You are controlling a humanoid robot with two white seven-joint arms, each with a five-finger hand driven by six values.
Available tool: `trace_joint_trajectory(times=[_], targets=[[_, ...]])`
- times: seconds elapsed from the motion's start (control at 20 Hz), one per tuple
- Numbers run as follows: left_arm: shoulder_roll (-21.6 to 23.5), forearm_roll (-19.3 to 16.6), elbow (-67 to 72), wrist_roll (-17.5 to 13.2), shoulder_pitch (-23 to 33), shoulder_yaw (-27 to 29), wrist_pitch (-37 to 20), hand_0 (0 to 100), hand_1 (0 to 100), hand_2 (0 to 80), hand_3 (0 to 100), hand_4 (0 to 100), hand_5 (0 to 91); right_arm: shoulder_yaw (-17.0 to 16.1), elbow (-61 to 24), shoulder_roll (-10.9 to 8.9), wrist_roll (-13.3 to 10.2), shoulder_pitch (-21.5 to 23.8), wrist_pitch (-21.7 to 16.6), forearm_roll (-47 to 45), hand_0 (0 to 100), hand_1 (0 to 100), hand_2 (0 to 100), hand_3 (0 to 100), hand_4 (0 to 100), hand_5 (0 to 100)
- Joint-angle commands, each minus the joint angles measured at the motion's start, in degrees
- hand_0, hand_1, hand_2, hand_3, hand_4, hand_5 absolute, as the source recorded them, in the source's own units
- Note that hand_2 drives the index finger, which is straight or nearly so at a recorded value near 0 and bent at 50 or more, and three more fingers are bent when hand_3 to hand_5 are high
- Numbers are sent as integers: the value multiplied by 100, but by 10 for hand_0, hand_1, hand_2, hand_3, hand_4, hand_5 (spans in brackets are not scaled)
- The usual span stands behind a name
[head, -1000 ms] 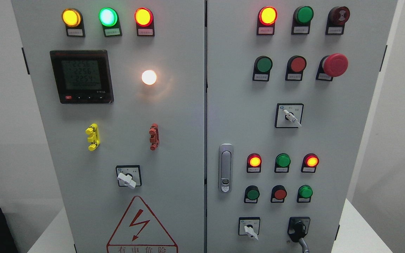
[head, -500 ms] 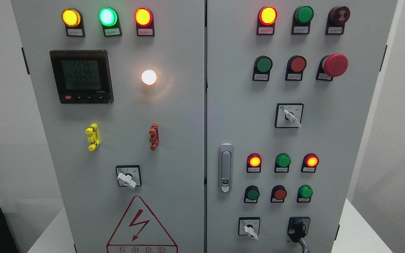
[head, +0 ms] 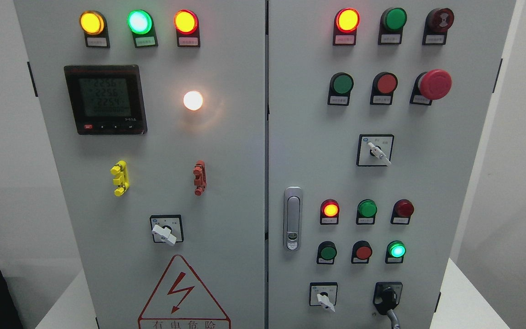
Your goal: Trip black knob to open circuit
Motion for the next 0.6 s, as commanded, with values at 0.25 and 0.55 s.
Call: trace_joint_trajectory(times=[0.25,0.55], targets=[[-9,14,-1,1,-14,7,-11,120,389,0,0,0,0,229,-257,3,175,-138,-130,20,0,61,46,1000,1000,965],[-9,14,-1,1,-14,7,-11,120,389,0,0,0,0,202,-256,-6,175,-112,-130,20,0,63,46,1000,999,964]])
